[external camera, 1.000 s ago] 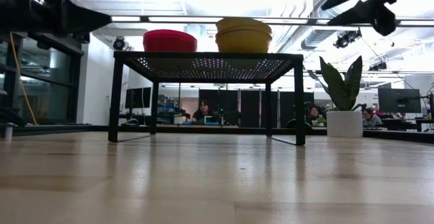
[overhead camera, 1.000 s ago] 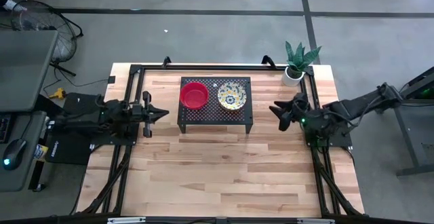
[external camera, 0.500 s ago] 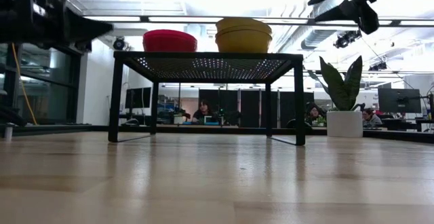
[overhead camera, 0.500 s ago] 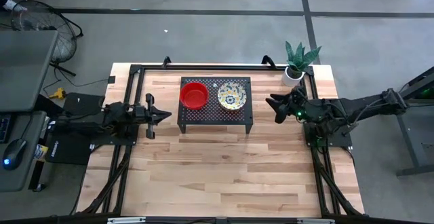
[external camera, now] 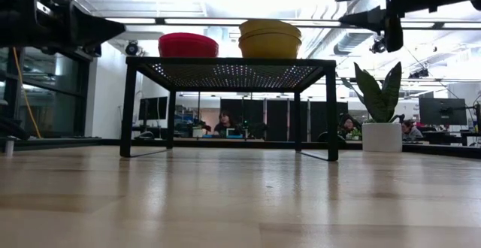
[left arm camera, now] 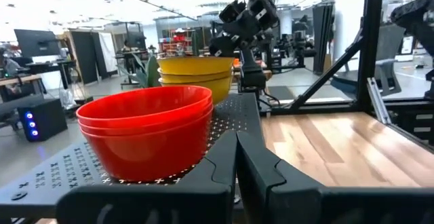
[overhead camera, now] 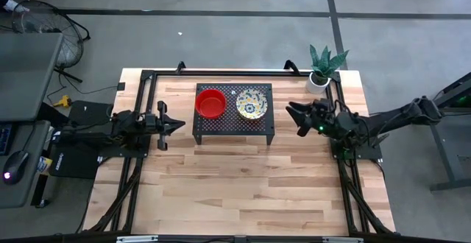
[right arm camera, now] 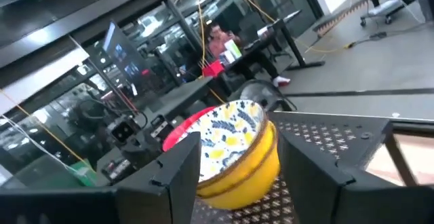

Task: Pick & Place Mini bowls
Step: Return to Home Position

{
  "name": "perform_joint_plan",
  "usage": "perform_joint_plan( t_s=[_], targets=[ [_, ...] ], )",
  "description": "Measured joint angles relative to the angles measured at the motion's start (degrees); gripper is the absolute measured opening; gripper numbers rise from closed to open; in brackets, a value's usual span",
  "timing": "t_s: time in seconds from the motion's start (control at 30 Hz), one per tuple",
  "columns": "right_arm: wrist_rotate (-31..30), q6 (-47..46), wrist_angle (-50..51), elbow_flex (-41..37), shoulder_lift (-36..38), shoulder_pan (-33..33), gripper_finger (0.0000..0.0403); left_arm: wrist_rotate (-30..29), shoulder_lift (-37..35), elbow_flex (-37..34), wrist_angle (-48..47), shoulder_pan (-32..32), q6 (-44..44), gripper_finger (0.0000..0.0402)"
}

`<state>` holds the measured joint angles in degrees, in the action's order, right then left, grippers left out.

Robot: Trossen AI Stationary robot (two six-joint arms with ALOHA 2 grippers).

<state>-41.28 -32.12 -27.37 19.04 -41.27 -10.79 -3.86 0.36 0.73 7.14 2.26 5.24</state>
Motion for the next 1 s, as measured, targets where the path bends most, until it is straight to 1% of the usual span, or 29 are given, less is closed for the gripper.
perform_joint_plan(
  t_s=[0.13, 0.23, 0.33, 0.43, 0.57, 0.63, 0.83, 1.0],
  targets=[
    [0.22, 0.51, -1.18, -3.64, 2.93, 0.92, 0.0183, -0.1, 0.0, -0.02, 0.0, 0.0, -0.96, 0.0007],
    [4.03, -0.69, -5.48, -8.41, 5.89, 2.49, 0.0183, -0.65, 0.0, -0.06, 0.0, 0.0, -1.35, 0.0007],
    [7.25, -0.26, -9.71, -12.76, 9.22, 3.98, 0.0183, -2.49, 0.0, -0.07, 0.0, 0.0, -2.25, 0.0007],
    [10.12, 0.82, -10.17, -15.23, 13.47, 5.24, 0.0183, -4.21, 0.0, -0.07, 0.0, -0.02, -3.65, 0.0007],
    [12.93, 2.42, -9.76, -18.16, 19.29, 6.66, 0.0183, -4.19, 0.0, -0.07, 0.0, -0.02, -3.92, 0.0007],
    [14.49, 2.58, -6.31, -18.45, 22.54, 7.37, 0.0183, -4.19, 0.0, -0.07, -0.05, -0.02, -3.92, 0.0007],
    [20.44, 2.85, 8.54, -18.44, 32.8, 10.57, 0.0183, -4.19, 0.0, -0.07, -0.08, -0.02, -3.92, 0.0007],
    [27.41, 3.15, 19.31, -18.4, 41.25, 14.76, 0.0183, -4.19, 0.0, -0.07, -0.58, -0.02, -3.89, 0.0007]
  ],
)
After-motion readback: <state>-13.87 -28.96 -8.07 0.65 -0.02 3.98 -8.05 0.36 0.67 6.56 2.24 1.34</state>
